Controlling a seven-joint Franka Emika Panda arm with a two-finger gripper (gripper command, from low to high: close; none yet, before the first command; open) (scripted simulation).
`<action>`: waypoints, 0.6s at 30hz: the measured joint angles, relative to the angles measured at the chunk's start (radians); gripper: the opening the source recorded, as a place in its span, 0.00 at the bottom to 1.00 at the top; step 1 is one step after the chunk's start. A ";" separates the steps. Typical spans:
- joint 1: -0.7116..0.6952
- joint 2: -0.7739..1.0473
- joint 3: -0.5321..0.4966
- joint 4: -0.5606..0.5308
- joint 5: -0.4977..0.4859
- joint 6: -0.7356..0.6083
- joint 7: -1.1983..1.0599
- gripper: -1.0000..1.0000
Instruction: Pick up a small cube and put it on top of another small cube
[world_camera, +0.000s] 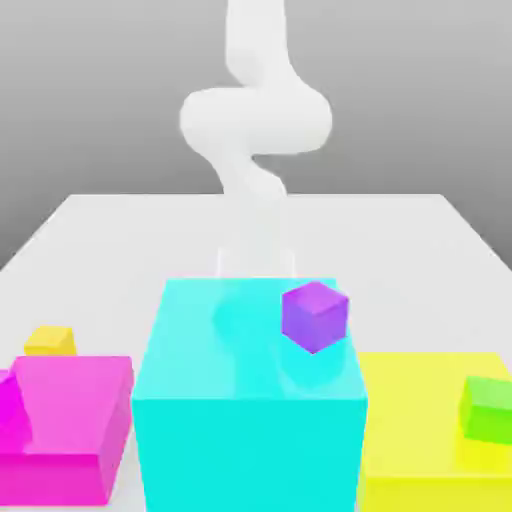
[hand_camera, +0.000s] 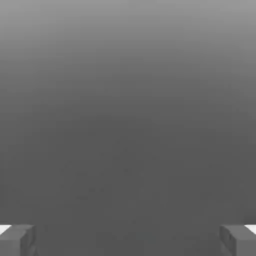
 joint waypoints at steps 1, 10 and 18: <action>0.015 0.035 -0.042 -0.013 0.019 0.014 -0.042 0.50; 0.104 0.330 -0.362 -0.122 0.209 0.127 -0.416 0.50; 0.104 0.599 -0.562 -0.216 0.391 0.222 -0.755 0.50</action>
